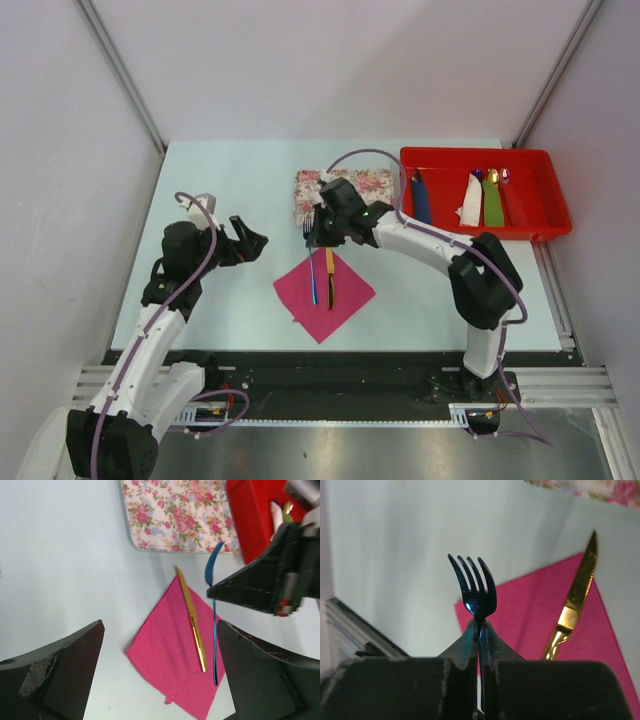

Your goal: Place the utensils on the paper napkin and roll it up

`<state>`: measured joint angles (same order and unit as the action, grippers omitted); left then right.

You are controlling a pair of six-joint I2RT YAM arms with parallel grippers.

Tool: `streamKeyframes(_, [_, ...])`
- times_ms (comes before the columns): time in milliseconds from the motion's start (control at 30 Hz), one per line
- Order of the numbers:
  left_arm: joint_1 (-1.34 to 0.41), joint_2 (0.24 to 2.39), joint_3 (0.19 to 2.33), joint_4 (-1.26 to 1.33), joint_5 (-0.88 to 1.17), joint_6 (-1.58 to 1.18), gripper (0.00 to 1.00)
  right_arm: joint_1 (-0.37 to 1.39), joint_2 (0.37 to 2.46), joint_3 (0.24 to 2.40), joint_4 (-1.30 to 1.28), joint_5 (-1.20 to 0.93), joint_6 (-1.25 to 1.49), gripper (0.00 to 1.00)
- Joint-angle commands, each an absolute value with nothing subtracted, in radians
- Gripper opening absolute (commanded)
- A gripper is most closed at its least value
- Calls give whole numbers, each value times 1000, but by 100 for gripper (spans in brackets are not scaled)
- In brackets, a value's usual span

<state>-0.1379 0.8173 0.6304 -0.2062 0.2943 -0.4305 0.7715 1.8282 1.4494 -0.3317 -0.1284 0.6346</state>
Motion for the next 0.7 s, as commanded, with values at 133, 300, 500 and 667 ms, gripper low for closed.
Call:
streamKeyframes(133, [-124, 811, 646, -227, 336, -377, 100, 759, 1979, 1483, -497, -64, 646, 0])
streamKeyframes(300, [-124, 813, 624, -201, 350, -408, 100, 750, 1980, 1497, -489, -29, 630, 0])
streamKeyframes(500, [-124, 824, 620, -184, 354, -416, 100, 732, 1991, 1506, -491, -66, 683, 0])
streamKeyframes(667, [-124, 827, 618, -178, 354, -419, 100, 738, 2023, 1549, -499, -89, 704, 0])
